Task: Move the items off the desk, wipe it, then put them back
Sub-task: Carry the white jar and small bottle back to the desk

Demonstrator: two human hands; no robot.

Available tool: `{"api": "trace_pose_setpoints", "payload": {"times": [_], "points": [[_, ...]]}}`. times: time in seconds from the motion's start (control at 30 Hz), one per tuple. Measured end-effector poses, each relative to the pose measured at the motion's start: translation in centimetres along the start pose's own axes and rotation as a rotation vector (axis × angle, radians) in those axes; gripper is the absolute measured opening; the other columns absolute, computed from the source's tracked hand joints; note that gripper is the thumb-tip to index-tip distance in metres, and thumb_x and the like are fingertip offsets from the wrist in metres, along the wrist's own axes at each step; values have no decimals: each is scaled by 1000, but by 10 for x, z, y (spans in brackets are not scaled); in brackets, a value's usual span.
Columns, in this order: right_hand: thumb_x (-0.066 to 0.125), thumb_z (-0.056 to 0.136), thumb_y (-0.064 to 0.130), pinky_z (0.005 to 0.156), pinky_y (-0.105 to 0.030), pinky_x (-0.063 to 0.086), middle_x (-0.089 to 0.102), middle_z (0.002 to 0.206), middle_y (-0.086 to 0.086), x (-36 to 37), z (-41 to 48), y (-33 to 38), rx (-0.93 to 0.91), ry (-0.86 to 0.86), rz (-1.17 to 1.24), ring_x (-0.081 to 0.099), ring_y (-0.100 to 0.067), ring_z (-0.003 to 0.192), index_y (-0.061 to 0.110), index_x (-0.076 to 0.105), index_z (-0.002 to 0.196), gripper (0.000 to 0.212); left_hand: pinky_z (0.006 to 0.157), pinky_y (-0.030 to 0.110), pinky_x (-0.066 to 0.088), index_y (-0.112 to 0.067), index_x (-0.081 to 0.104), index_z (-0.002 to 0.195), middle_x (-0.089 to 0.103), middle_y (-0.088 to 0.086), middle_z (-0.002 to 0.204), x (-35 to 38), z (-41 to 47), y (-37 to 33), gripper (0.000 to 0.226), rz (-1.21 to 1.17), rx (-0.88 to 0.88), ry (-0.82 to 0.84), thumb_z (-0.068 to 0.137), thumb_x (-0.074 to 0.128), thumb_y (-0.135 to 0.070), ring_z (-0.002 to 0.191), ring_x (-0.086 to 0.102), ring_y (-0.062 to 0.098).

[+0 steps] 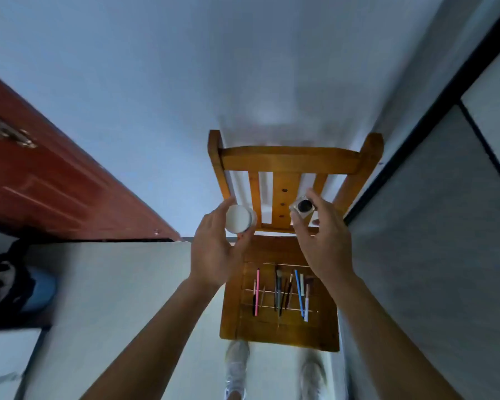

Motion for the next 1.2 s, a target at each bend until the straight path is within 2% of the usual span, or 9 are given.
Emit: {"api": "trace_pose_setpoints", "payload": {"times": [0.13,0.3,0.47,0.57,0.63,0.73,0.87,0.97,1.2], "points": [[63,97,42,88,-45,60,65,132,-4,-13,5,123,-286,94,58,63,-24,119,19,52,143,52,80,24,50,-20,53,129,67,1,118,-136,-30,-15,61,158,-52,-247,80,74,-51,101,63,17],[66,97,36,84,-41,61,66,130,-4,-4,-33,273,-645,231,236,64,-22,113,18,51,143,51,80,18,45,-25,56,127,65,-6,114,-293,-113,-12,55,253,-185,-633,82,74,-50,98,58,9],[72,94,29,85,-32,56,69,120,1,45,-131,414,-912,300,429,65,-17,106,14,60,135,45,77,31,52,-28,55,128,64,-8,114,-423,-244,19,55,373,-361,-826,81,71,-52,100,56,11],[72,93,27,87,-30,55,71,116,1,89,-219,493,-1050,341,547,66,-16,104,10,64,131,42,75,27,47,-30,54,130,64,-8,113,-490,-342,46,57,476,-502,-890,80,74,-50,100,54,8],[73,93,27,85,-28,55,71,115,0,118,-285,539,-1111,388,610,66,-17,102,9,64,131,43,75,24,41,-30,56,128,65,-8,110,-534,-410,64,56,551,-595,-950,79,74,-51,98,57,11],[71,94,28,84,-24,54,70,116,0,157,-383,596,-1183,529,674,65,-14,102,10,61,133,44,77,29,44,-25,59,127,67,-3,108,-593,-501,86,56,635,-698,-1031,79,73,-51,99,59,16],[63,97,38,89,-7,39,67,121,4,195,-488,647,-1227,746,670,60,-7,103,14,58,137,46,76,32,49,-22,60,128,67,-2,111,-651,-592,109,58,667,-819,-1124,78,79,-43,98,61,20],[60,97,42,90,2,32,68,119,5,220,-530,672,-1282,805,668,57,-4,107,15,59,135,47,75,29,47,-24,59,127,66,-5,111,-674,-625,127,57,674,-870,-1182,77,79,-42,97,60,16],[60,98,44,91,-4,37,67,119,7,318,-595,747,-1299,899,684,60,-6,110,17,59,135,46,78,24,42,-24,61,125,66,-9,108,-725,-665,214,57,693,-963,-1221,75,81,-41,96,59,11]]}}
Point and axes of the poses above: each hand's wrist, its own z-axis towards the middle knuckle, its own x-axis out of the palm, y = z × x, the point moved 3 cm from there along z, towards the middle knuckle
